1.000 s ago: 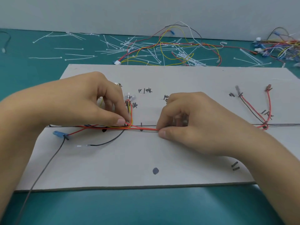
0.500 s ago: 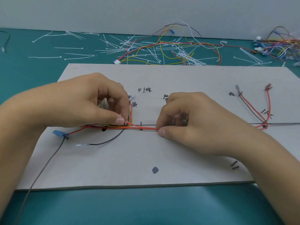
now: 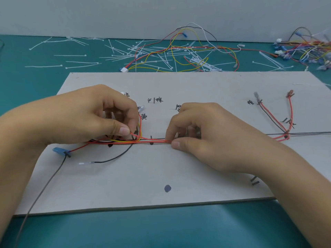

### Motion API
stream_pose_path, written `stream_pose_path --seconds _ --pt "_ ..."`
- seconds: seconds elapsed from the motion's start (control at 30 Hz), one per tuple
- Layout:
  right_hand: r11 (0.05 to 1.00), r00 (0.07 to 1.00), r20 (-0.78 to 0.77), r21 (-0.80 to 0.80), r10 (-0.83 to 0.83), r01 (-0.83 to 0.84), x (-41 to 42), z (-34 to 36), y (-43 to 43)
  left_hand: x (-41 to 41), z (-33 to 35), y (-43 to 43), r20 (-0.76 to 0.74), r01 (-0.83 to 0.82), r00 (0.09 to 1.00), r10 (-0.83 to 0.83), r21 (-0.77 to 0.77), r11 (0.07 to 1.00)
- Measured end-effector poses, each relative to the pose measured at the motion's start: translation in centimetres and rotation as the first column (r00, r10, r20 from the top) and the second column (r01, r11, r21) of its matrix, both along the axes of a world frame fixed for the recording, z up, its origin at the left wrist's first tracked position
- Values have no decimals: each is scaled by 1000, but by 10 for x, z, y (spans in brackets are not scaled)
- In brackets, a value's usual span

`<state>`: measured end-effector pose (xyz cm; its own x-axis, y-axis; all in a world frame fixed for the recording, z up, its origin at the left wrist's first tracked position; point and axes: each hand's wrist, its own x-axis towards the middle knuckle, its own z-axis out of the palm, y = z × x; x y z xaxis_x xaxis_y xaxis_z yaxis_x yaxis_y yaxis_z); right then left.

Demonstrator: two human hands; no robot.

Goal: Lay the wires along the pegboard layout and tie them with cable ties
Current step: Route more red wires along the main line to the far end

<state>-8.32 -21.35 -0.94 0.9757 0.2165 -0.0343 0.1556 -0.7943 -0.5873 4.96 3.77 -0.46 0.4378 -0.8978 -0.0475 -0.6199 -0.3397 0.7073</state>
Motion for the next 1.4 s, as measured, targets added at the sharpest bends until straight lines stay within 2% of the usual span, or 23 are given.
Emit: stream_pose_path --seconds 0.13,0.57,0.7,0.9,1.07,1.17,1.27,1.33,1.4 --pt "1000 1000 -6 12 2 -2 0 1 1 4 -3 4 -53 -19 998 17 -19 1000" --pt "994 994 -60 57 -92 95 0 5 2 -3 -8 -2 5 -56 998 56 -17 998" --pt "991 993 -54 78 -101 105 -2 5 0 -4 -10 -2 74 -69 995 71 -26 997" --pt "994 994 -19 36 -104 105 -1 4 -5 -5 -14 0 298 -50 953 60 -40 998" --pt "989 991 13 66 -132 131 -3 10 -9 -6 -15 -2 323 -39 945 57 -61 997" --pt "962 958 94 69 -269 264 5 21 -30 -7 -14 -5 336 -30 941 47 -56 998" --pt "858 839 191 51 -510 511 11 32 -73 -7 -15 -4 348 -43 936 57 -48 998" --pt "775 766 157 0 -624 632 10 36 -102 -6 -17 -3 356 -49 932 60 -40 998" --pt "735 742 49 -108 -669 669 11 33 -119 -5 -20 -3 364 -51 929 59 -32 998"
